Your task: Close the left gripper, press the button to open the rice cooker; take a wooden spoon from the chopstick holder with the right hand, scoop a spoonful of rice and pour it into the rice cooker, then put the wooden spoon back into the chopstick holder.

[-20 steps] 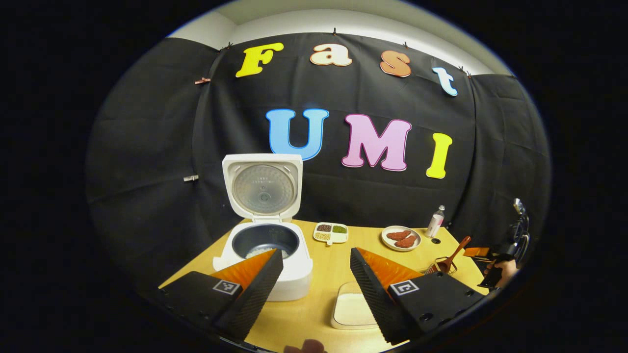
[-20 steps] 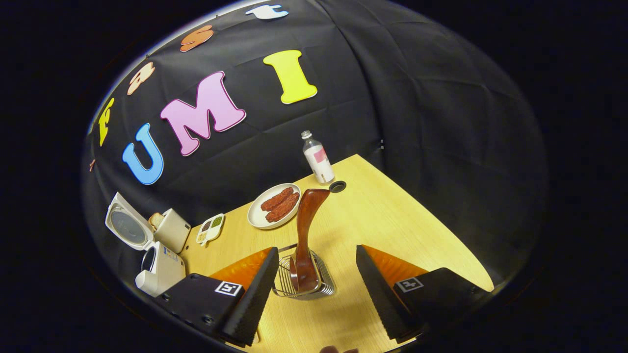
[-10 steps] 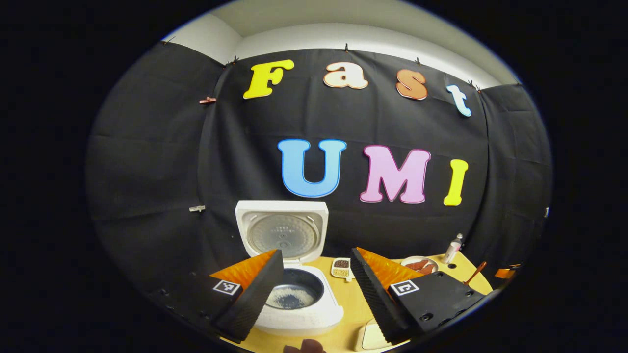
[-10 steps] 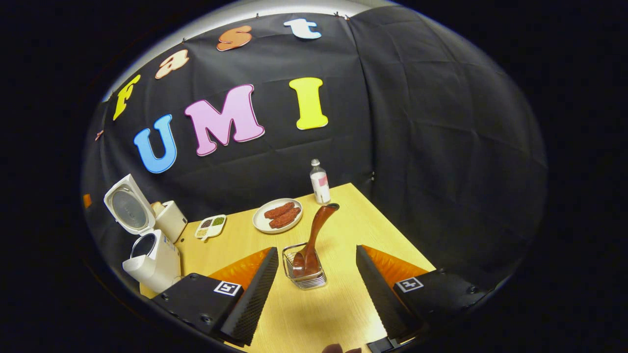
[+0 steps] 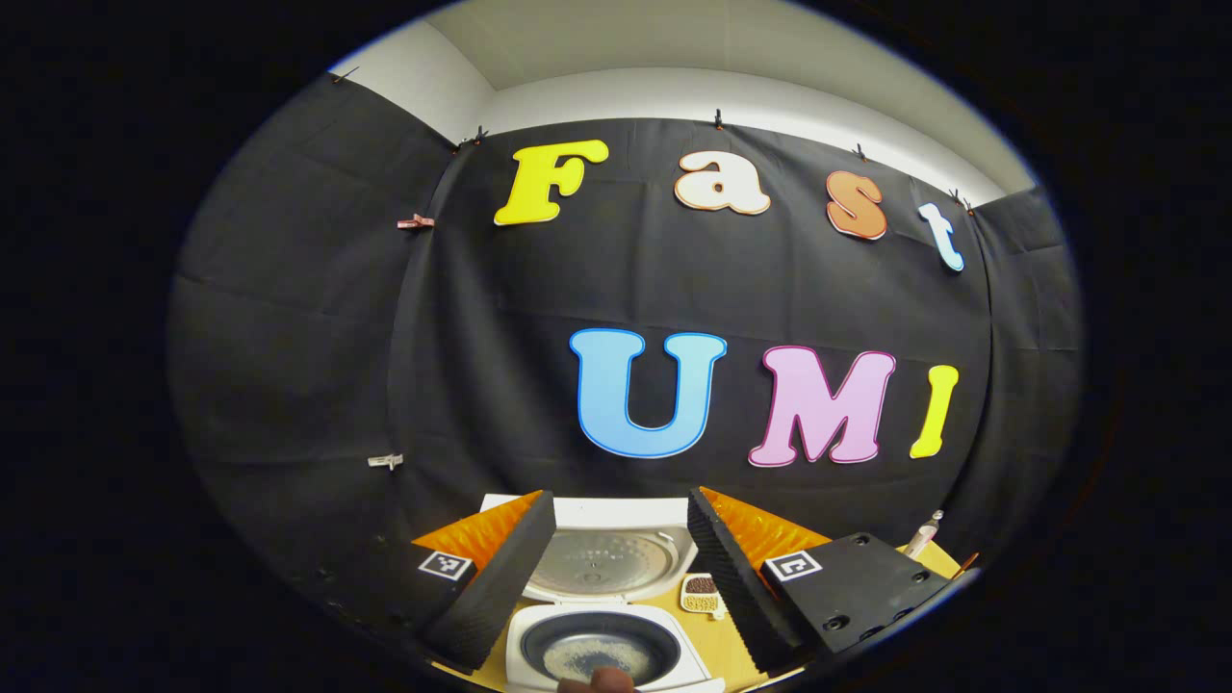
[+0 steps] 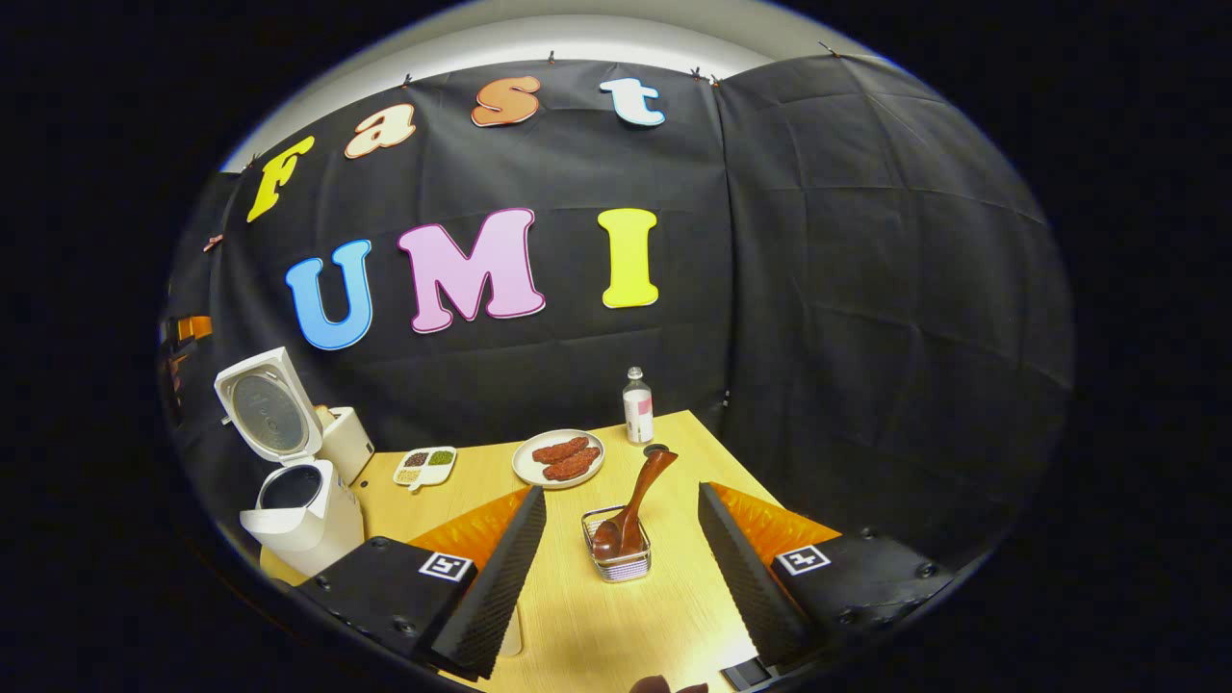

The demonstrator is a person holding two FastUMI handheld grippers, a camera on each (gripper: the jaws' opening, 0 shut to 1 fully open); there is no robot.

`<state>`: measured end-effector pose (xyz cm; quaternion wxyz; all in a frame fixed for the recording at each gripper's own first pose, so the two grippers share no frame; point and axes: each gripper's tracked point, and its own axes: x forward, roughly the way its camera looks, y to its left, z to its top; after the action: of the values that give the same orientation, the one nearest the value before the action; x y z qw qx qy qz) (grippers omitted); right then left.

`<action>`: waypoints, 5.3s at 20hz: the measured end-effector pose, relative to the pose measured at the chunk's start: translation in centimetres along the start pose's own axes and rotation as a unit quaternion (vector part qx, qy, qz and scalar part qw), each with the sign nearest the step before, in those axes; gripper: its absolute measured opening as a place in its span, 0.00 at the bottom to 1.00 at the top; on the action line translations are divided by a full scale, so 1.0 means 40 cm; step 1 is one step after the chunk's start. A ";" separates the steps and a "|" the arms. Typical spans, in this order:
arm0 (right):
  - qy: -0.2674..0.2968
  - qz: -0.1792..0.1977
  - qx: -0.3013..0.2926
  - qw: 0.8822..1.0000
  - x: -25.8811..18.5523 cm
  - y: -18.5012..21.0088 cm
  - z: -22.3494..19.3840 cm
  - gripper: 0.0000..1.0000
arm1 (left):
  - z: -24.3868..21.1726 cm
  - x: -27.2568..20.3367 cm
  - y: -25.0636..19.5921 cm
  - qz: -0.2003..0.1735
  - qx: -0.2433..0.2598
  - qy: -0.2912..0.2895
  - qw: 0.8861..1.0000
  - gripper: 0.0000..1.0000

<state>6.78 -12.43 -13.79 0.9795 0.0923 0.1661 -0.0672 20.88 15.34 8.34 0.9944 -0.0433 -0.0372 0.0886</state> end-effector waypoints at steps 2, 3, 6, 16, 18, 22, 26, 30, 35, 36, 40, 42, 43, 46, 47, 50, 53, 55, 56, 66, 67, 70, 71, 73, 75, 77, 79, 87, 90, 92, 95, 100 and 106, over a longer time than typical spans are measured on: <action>-0.007 -0.007 0.007 1.000 -0.009 0.009 -0.001 0.98 | -0.017 0.075 0.013 0.001 -0.004 0.003 1.000 0.95; -0.007 -0.007 0.011 1.000 -0.015 0.016 -0.007 0.98 | -0.041 0.110 0.019 0.005 -0.004 0.016 1.000 0.94; 0.004 -0.003 0.015 1.000 -0.032 0.028 -0.026 0.99 | -0.071 0.188 0.018 0.012 0.011 0.024 1.000 0.95; 0.021 -0.002 -0.003 1.000 -0.069 0.060 -0.062 0.99 | -0.177 0.325 0.064 0.041 0.039 0.064 0.996 0.95; 0.022 -0.001 -0.008 1.000 -0.082 0.063 -0.070 0.99 | -0.223 0.322 0.078 0.050 0.027 0.091 0.994 0.95; 0.034 0.002 -0.020 0.999 -0.095 0.063 -0.093 0.99 | -0.219 0.279 0.060 0.057 0.062 0.080 0.993 0.98; 0.036 0.009 -0.011 0.999 -0.099 0.065 -0.085 0.99 | -0.245 0.178 0.037 0.061 0.054 0.080 0.993 0.99; 0.039 0.027 -0.021 0.999 -0.102 0.074 -0.080 0.99 | -0.271 0.096 0.018 0.059 0.053 0.081 0.994 0.99; 0.035 0.039 -0.036 0.998 -0.109 0.069 -0.062 0.99 | -0.309 0.029 0.006 0.059 0.053 0.095 0.992 0.99; 0.037 0.041 -0.035 0.998 -0.110 0.071 -0.064 0.99 | -0.325 0.008 0.001 0.061 0.056 0.103 0.991 0.99; 0.040 0.052 -0.027 0.997 -0.120 0.072 -0.073 0.99 | -0.408 -0.091 -0.013 0.065 0.053 0.158 0.984 0.99; 0.042 0.059 -0.027 0.997 -0.118 0.072 -0.082 0.99 | -0.460 -0.136 -0.021 0.065 0.060 0.192 0.978 0.99; 0.044 0.061 -0.025 0.997 -0.121 0.072 -0.087 0.99 | -0.484 -0.152 -0.022 0.064 0.065 0.208 0.974 0.99; 0.049 0.067 -0.014 0.996 -0.119 0.063 -0.097 0.99 | -0.550 -0.197 -0.019 0.064 0.077 0.260 0.960 0.99; 0.049 0.067 -0.011 0.997 -0.115 0.059 -0.098 0.99 | -0.564 -0.204 -0.019 0.064 0.085 0.268 0.958 1.00; 0.050 0.067 -0.004 0.996 -0.114 0.036 -0.099 0.99 | -0.596 -0.220 -0.029 0.059 0.086 0.310 0.945 1.00; 0.053 0.065 0.009 0.996 -0.106 0.008 -0.100 0.99 | -0.604 -0.221 -0.024 0.059 0.089 0.320 0.941 1.00; 0.054 0.062 0.017 0.996 -0.103 -0.010 -0.097 0.99 | -0.638 -0.237 -0.025 0.061 0.079 0.346 0.933 1.00; 0.053 0.062 0.021 0.996 -0.102 -0.018 -0.096 0.99 | -0.659 -0.251 -0.031 0.059 0.066 0.367 0.926 1.00; 0.060 0.079 0.060 0.993 -0.069 -0.025 -0.120 0.98 | -0.776 -0.309 -0.020 -0.052 0.060 0.599 0.797 0.91; 0.061 0.080 0.062 0.993 -0.065 -0.026 -0.128 0.99 | -0.774 -0.312 -0.015 -0.063 0.073 0.624 0.775 0.89; 0.066 0.082 0.074 0.992 -0.061 -0.039 -0.144 0.99 | -0.779 -0.305 -0.013 -0.062 0.064 0.675 0.732 0.89; 0.066 0.079 0.079 0.992 -0.059 -0.048 -0.144 0.99 | -0.778 -0.312 -0.015 -0.066 0.061 0.681 0.727 0.88; 0.066 0.074 0.086 0.991 -0.054 -0.073 -0.145 0.99 | -0.755 -0.315 -0.014 -0.092 0.069 0.662 0.741 0.87; 0.069 0.067 0.091 0.991 -0.052 -0.095 -0.166 0.99 | -0.752 -0.289 -0.001 -0.097 0.064 0.628 0.770 0.85; 0.079 0.066 0.101 0.990 -0.048 -0.103 -0.174 0.99 | -0.768 -0.297 0.031 -0.070 0.036 0.641 0.764 0.85; 0.078 0.067 0.098 0.990 -0.049 -0.098 -0.168 0.98 | -0.800 -0.274 0.055 -0.055 0.032 0.627 0.776 0.85; 0.079 0.085 0.071 0.991 -0.053 -0.040 -0.164 0.98 | -0.734 -0.036 0.025 -0.058 0.131 0.355 0.924 0.87; 0.084 0.083 0.060 0.991 -0.069 -0.038 -0.180 0.99 | -0.591 0.091 0.062 -0.009 0.163 0.196 0.967 0.89; 0.087 0.078 0.057 0.992 -0.084 -0.046 -0.188 0.98 | -0.485 0.152 0.072 0.015 0.159 0.113 0.981 0.92; 0.096 0.063 0.054 0.992 -0.110 -0.069 -0.211 0.98 | -0.392 0.215 0.056 0.026 0.114 0.045 0.992 0.96; 0.106 0.036 0.054 0.992 -0.169 -0.102 -0.231 0.99 | -0.432 0.352 0.099 0.051 0.083 0.082 0.992 0.96; 0.100 0.020 0.054 0.993 -0.194 -0.122 -0.215 0.99 | -0.554 0.396 0.108 0.053 0.035 0.162 0.985 1.00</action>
<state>-3.97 -14.64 -19.92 0.9528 0.1547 0.2571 -0.0472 37.51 20.64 -13.03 0.9821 -0.0242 0.1300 0.1340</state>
